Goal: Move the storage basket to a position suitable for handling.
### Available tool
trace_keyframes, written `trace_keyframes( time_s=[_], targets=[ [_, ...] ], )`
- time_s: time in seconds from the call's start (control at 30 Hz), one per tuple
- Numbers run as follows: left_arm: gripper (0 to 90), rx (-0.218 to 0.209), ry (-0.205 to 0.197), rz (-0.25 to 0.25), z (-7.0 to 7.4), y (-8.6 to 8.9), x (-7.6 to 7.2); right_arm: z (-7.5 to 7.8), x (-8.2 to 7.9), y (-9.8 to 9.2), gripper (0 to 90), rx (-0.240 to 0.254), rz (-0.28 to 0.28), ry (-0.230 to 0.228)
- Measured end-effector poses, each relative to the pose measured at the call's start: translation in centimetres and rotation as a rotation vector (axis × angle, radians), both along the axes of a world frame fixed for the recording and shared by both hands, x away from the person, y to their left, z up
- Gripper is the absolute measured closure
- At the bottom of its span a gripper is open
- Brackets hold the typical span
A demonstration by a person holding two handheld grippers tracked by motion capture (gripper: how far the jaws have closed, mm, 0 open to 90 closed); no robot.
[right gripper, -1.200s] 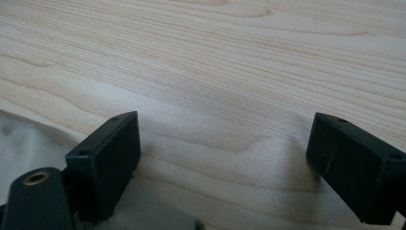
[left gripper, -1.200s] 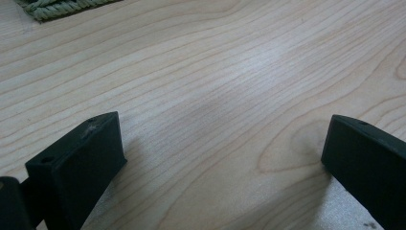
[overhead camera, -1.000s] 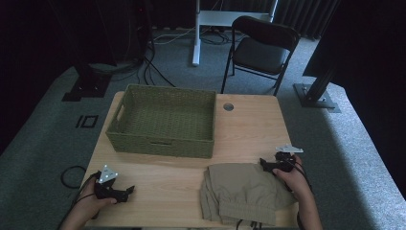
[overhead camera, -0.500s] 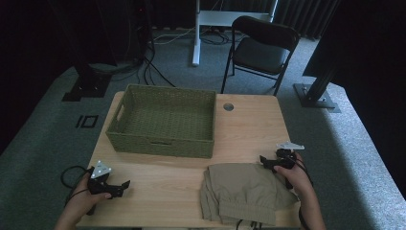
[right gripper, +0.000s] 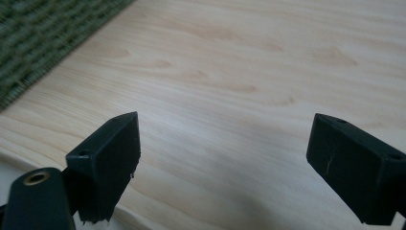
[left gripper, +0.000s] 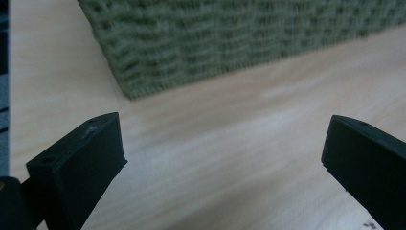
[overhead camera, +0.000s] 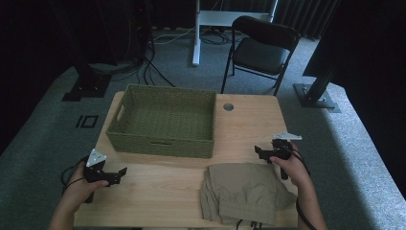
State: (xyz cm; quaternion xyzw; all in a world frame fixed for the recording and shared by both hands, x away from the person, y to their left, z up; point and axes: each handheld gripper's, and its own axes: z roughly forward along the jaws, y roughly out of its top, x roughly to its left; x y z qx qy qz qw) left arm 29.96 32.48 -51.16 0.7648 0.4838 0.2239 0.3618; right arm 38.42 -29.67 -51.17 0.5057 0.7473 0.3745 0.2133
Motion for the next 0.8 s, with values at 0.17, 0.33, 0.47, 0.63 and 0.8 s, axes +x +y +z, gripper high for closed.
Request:
trace_keyframes(
  time_s=[0.17,0.33,0.47,0.63,0.8],
  targets=[
    [1.7,-0.006,-0.033,-0.004,1.2,-0.3,0.5,1.4,0.4,1.0,11.1,0.016,0.023,-0.024],
    [7.0,-0.008,-0.07,-0.003,2.5,-0.3,0.9,2.7,0.7,2.2,11.2,0.03,0.051,-0.047],
    [7.0,-0.012,-0.084,0.006,3.2,-0.3,1.3,3.3,0.9,3.1,11.2,0.034,0.068,-0.057],
    [7.0,-0.045,-0.111,0.012,4.6,-0.1,2.0,3.8,1.0,4.2,11.2,0.04,0.093,-0.058],
    [7.0,-0.057,-0.143,0.015,6.1,-0.1,2.8,4.3,1.2,5.0,11.9,0.054,0.105,-0.061]
  ],
)
